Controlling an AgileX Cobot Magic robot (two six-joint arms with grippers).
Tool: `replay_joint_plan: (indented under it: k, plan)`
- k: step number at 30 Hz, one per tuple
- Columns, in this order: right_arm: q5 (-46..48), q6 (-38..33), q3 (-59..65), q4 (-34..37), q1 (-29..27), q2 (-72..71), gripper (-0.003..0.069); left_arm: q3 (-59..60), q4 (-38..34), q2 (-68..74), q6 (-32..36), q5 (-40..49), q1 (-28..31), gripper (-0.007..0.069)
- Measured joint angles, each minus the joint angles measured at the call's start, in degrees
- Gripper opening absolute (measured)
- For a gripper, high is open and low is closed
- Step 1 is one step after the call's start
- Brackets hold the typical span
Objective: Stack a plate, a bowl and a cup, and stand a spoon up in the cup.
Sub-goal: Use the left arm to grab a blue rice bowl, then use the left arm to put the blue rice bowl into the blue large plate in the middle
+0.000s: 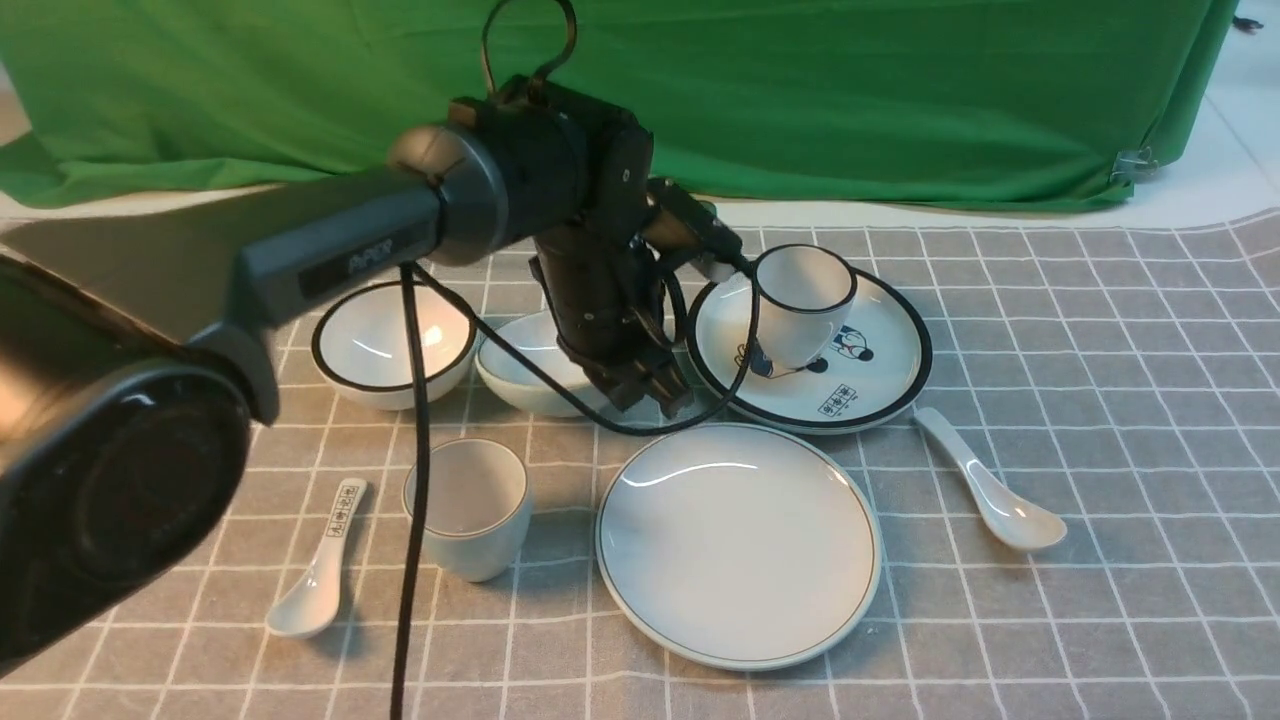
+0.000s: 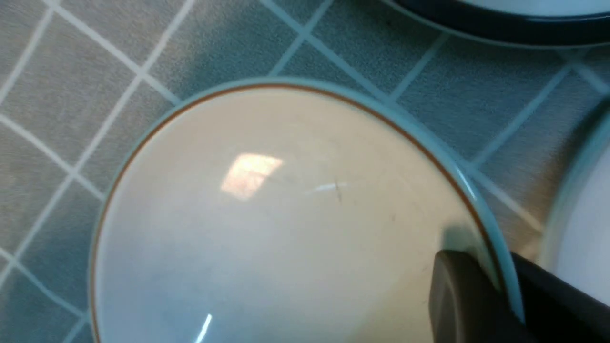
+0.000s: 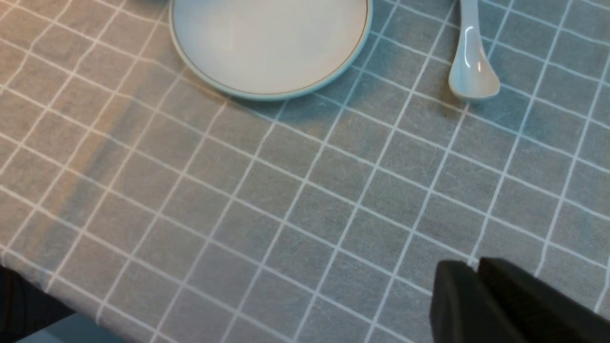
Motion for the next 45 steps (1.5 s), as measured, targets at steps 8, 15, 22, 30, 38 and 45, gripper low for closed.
replay_joint_plan:
  k: [8, 15, 22, 30, 38, 45]
  plan:
    - [0.00, -0.05, 0.00, 0.00, 0.00, 0.00, 0.0097, 4.78, -2.55, -10.21, -0.11, 3.17, -9.57, 0.0027]
    - [0.20, -0.28, 0.00, 0.00, 0.04, 0.00, 0.0104, 15.98, -1.09, -11.41, -0.66, -2.67, -18.59, 0.0027]
    - [0.33, -0.28, 0.00, 0.00, 0.06, 0.12, 0.0108, 18.65, 1.61, -11.09, -0.86, -10.41, -18.59, 0.0027]
    - [0.38, -0.27, 0.00, 0.24, 0.06, 0.16, 0.0118, 18.71, 1.23, -9.65, -0.51, -10.76, -18.53, 0.0034]
    - [0.38, -0.27, 0.00, 0.25, 0.06, 0.16, 0.0120, 18.77, -1.61, -8.63, 2.60, -9.50, -18.48, 0.0179]
    - [0.38, -0.21, 0.00, 0.25, 0.06, 0.16, 0.0120, 18.57, -3.39, -9.18, 2.71, -7.45, -18.48, 0.0412]
